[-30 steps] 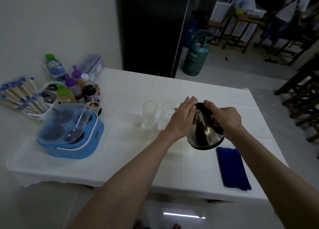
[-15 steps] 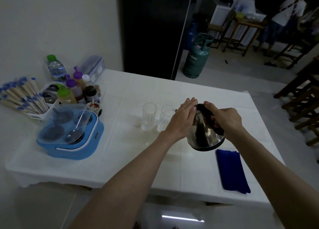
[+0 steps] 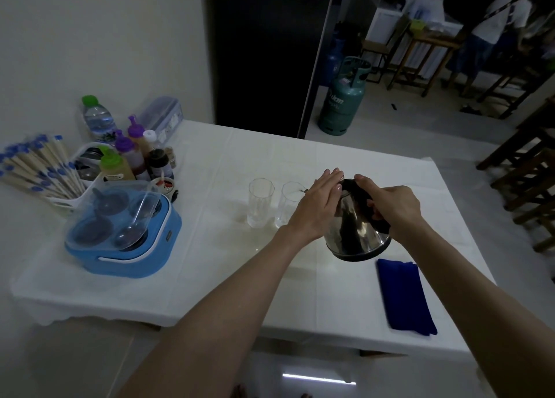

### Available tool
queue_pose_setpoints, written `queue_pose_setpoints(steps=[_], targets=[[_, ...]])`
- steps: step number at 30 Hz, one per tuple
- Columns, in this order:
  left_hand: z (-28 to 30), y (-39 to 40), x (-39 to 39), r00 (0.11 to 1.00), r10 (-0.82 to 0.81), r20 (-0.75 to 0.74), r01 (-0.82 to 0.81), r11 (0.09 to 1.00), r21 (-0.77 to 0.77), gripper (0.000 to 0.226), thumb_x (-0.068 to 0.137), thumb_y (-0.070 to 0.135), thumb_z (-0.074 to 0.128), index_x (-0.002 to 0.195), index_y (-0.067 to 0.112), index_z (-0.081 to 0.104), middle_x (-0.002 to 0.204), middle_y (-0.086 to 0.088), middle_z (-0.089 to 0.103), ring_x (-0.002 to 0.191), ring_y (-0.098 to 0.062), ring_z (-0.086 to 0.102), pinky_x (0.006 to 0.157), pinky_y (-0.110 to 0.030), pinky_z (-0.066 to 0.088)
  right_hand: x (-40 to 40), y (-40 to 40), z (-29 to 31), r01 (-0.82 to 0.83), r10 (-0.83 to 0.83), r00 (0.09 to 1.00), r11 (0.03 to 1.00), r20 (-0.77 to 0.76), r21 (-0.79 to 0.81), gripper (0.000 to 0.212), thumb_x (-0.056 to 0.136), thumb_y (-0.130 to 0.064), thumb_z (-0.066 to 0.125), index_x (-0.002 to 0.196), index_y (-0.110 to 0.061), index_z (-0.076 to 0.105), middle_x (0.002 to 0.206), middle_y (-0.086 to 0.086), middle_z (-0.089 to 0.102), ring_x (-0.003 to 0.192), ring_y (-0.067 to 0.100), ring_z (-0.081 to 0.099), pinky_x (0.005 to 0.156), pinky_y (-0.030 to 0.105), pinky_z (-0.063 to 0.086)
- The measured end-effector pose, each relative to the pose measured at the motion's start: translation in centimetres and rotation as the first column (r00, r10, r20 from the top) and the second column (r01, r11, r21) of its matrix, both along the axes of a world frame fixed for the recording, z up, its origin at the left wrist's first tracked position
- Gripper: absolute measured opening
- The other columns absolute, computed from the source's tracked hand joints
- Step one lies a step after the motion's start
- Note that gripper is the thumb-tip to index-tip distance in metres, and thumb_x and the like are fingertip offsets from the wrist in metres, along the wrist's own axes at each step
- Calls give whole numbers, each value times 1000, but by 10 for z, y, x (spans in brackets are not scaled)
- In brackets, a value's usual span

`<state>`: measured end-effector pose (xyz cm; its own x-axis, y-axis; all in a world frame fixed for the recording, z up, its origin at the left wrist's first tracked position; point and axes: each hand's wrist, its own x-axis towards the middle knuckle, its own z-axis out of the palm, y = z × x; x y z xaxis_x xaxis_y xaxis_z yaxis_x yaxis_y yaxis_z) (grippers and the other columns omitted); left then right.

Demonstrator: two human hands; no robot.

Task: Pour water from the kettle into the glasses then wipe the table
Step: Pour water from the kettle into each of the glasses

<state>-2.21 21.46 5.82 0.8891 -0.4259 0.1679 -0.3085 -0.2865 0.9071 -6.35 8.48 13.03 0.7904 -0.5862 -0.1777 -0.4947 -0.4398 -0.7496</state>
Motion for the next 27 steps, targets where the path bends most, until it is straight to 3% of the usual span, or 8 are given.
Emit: queue_pose_setpoints(steps=[19, 27], targets=[[1, -1, 2, 1000, -6, -2, 6, 1000, 10, 44, 106, 26, 28, 148, 14, 36, 156, 1, 32, 147, -8, 16, 121, -30, 15, 2, 0, -1, 5, -5, 1000, 1000, 12, 9, 54, 82, -62, 65, 63, -11, 66, 62, 6, 64, 60, 21, 59, 80, 43, 56], [1, 1, 3, 1000, -15, 10, 14, 1000, 19, 44, 106, 25, 28, 147, 13, 36, 156, 1, 32, 147, -7, 15, 119, -24, 13, 1, 0, -5, 22, -23, 999, 999, 30, 44, 53, 82, -61, 66, 65, -11, 66, 65, 5, 65, 61, 20, 60, 79, 41, 55]])
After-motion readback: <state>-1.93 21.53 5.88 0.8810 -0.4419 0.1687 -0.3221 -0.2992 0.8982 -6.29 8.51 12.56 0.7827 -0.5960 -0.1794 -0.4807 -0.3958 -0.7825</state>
